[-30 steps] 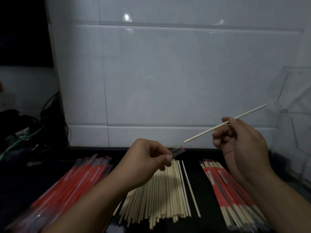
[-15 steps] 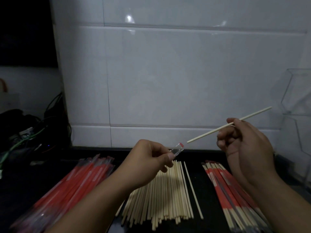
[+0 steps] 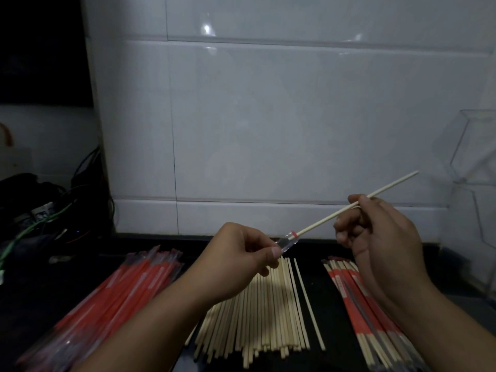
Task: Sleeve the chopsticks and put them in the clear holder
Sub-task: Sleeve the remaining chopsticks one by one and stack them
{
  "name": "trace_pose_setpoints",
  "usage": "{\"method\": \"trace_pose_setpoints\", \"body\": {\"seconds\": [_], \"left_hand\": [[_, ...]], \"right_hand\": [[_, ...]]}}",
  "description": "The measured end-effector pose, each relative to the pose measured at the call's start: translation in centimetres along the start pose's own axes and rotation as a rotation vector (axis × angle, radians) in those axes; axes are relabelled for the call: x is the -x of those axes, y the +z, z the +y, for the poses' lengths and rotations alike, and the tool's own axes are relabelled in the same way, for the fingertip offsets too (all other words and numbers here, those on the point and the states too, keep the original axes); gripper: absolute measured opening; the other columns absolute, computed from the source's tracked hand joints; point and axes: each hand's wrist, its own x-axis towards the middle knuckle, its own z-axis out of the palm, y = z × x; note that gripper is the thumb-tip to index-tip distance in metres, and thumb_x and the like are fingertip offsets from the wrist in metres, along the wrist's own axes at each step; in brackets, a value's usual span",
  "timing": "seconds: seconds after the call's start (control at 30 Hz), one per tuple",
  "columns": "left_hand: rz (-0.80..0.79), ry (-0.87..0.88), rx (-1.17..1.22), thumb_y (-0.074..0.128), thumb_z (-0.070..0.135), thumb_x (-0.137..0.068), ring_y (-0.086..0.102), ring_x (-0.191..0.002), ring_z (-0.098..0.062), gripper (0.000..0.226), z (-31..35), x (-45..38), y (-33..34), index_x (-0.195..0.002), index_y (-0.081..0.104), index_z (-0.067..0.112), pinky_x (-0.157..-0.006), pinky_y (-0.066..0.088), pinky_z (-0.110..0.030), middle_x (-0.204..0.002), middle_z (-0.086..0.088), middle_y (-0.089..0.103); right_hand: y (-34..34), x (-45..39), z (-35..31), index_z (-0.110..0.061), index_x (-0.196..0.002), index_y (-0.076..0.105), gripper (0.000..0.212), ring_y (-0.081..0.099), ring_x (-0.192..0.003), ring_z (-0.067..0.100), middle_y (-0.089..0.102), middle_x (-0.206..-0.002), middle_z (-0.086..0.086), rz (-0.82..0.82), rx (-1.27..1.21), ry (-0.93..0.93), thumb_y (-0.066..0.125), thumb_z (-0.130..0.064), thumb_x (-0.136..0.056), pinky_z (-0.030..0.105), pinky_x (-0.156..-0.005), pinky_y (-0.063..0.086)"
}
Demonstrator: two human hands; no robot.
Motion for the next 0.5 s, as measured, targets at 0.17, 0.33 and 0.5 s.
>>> {"method": "trace_pose_setpoints", "body": {"seconds": [0.17, 0.33, 0.5], "left_hand": [[-0.005, 0.002, 0.006, 0.067, 0.024, -0.092, 0.071, -0.071, -0.008, 0.010, 0.1, 0.0, 0.0, -0.088, 0.075, 0.022, -0.074, 0.057, -0.025, -0.079, 0.004, 0.076], [0.006, -0.005, 0.006, 0.065, 0.024, -0.094, 0.071, -0.072, -0.010, 0.011, 0.2, 0.0, 0.0, -0.090, 0.075, 0.021, -0.067, 0.053, -0.020, -0.079, 0.004, 0.076], [0.025, -0.010, 0.016, 0.065, 0.024, -0.093, 0.070, -0.068, -0.007, 0.011, 0.2, 0.1, -0.2, -0.090, 0.075, 0.020, -0.064, 0.053, -0.020, -0.079, 0.004, 0.075]], "right_hand": [[0.2, 0.7, 0.3, -0.009, -0.094, 0.068, 0.022, 0.051, -0.049, 0.019, 0.063, -0.062, 0.008, -0.143, 0.267, 0.055, 0.049, -0.017, -0.101, 0.035, -0.052, 0.039], [0.6, 1.4, 0.5, -0.017, -0.111, 0.068, 0.019, 0.054, -0.052, 0.017, 0.066, -0.067, 0.007, -0.329, 0.440, 0.093, 0.057, -0.018, -0.095, 0.026, -0.048, 0.044], [0.3, 0.8, 0.2, -0.038, -0.147, 0.030, 0.070, 0.056, -0.053, 0.020, 0.067, -0.087, 0.015, -0.087, 0.405, -0.088, 0.053, 0.001, -0.094, 0.035, -0.052, 0.046]]}}
